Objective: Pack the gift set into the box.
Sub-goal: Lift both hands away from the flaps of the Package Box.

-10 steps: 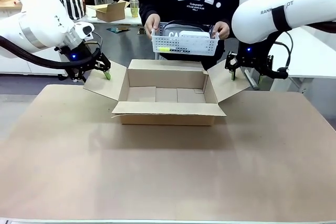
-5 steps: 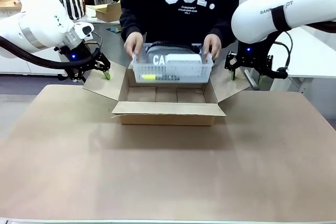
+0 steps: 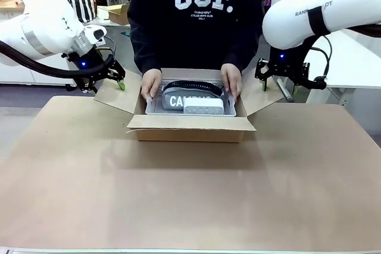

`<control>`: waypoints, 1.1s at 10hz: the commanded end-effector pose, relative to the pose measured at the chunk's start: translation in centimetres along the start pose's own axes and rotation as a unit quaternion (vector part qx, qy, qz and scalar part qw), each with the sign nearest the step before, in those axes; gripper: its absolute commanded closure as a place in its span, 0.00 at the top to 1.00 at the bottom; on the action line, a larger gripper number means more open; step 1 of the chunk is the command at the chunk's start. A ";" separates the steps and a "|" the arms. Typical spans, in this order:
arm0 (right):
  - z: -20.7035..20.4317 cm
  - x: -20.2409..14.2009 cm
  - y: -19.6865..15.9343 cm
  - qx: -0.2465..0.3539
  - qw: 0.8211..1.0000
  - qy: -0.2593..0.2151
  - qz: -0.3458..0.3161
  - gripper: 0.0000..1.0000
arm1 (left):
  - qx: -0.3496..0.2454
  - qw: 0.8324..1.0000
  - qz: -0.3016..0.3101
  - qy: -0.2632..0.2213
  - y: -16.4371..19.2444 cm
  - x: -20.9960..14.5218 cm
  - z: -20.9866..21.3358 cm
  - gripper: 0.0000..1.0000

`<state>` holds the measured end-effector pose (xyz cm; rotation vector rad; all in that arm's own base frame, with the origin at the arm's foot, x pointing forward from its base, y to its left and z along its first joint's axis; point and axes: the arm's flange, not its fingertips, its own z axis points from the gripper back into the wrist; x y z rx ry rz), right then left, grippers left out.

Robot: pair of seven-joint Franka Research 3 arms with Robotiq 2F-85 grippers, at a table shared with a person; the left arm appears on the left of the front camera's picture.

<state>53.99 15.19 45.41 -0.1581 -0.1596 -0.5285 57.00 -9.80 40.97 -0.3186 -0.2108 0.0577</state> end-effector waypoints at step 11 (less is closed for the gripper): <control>0.4 0.1 0.2 -0.009 1.000 -0.006 0.000 1.00 | 0.007 1.000 0.006 0.000 0.0 0.0 0.2 1.00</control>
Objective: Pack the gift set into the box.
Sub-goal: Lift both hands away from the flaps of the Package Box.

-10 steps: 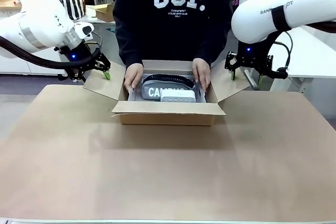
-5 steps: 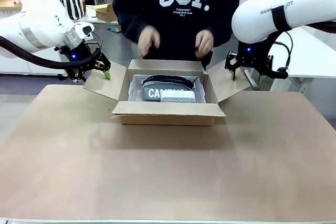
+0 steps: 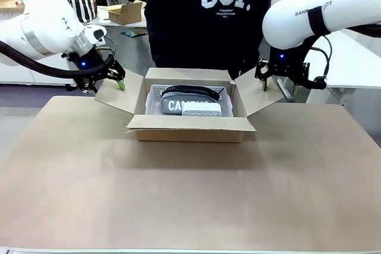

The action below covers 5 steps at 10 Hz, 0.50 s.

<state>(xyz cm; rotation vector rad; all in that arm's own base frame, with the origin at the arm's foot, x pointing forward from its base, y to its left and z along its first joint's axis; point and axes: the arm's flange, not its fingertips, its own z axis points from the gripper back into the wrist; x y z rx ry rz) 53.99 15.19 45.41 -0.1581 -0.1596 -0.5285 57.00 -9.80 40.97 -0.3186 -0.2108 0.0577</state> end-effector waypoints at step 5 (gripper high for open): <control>0.4 0.1 0.2 -0.009 1.000 -0.006 0.000 1.00 | 0.007 1.000 0.006 0.000 0.0 0.0 0.2 1.00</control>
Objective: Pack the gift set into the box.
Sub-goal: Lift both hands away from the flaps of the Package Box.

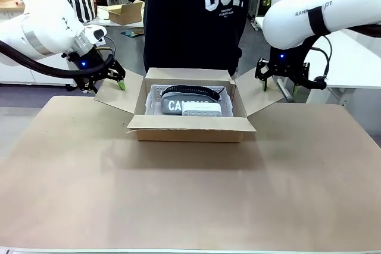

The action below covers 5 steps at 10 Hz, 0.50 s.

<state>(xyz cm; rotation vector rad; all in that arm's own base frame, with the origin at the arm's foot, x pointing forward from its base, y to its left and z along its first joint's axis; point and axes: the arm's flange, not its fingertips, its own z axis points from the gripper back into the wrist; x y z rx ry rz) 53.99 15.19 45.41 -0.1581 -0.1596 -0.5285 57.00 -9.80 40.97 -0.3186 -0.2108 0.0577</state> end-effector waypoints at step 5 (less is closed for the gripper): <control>0.4 0.1 0.2 -0.009 1.000 -0.006 0.000 1.00 | 0.007 1.000 0.006 0.000 0.0 0.0 0.2 1.00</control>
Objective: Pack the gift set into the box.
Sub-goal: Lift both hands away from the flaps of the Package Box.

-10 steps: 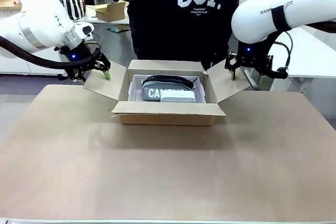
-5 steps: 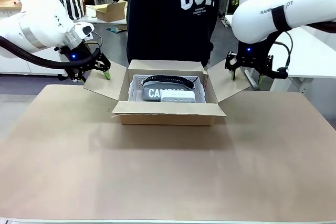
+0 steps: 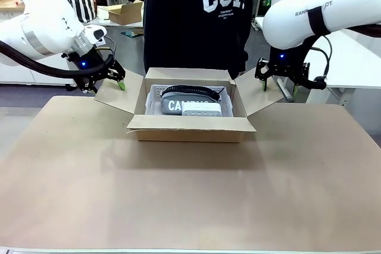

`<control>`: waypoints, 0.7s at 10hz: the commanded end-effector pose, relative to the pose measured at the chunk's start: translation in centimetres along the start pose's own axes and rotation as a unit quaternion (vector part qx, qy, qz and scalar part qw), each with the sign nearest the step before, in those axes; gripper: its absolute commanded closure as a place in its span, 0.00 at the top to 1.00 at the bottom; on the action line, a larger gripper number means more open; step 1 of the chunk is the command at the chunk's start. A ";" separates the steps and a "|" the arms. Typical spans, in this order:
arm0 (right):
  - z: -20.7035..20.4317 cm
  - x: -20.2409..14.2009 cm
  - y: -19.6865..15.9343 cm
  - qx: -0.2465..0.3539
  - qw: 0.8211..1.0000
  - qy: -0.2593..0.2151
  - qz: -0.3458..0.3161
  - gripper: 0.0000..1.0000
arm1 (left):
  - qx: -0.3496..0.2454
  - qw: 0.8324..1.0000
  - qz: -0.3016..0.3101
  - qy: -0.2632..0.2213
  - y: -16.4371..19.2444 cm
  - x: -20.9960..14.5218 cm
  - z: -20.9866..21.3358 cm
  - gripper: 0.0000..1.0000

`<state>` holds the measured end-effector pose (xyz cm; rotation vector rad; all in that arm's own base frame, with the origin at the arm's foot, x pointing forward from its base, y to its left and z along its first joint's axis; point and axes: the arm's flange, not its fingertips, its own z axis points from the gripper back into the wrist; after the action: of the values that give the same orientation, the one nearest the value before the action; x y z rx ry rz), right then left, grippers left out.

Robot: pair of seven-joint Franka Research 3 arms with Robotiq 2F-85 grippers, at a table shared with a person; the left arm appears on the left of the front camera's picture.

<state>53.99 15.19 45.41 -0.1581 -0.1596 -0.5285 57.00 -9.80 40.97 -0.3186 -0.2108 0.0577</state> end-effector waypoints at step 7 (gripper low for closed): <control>7.4 -2.6 -6.1 0.163 0.986 0.028 0.034 1.00 | -0.071 0.994 -0.068 -0.044 -0.2 -3.8 6.0 1.00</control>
<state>51.90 15.30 50.66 0.0163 -0.1756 -0.4966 55.75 -9.94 43.87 -0.3593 -0.2693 -0.0086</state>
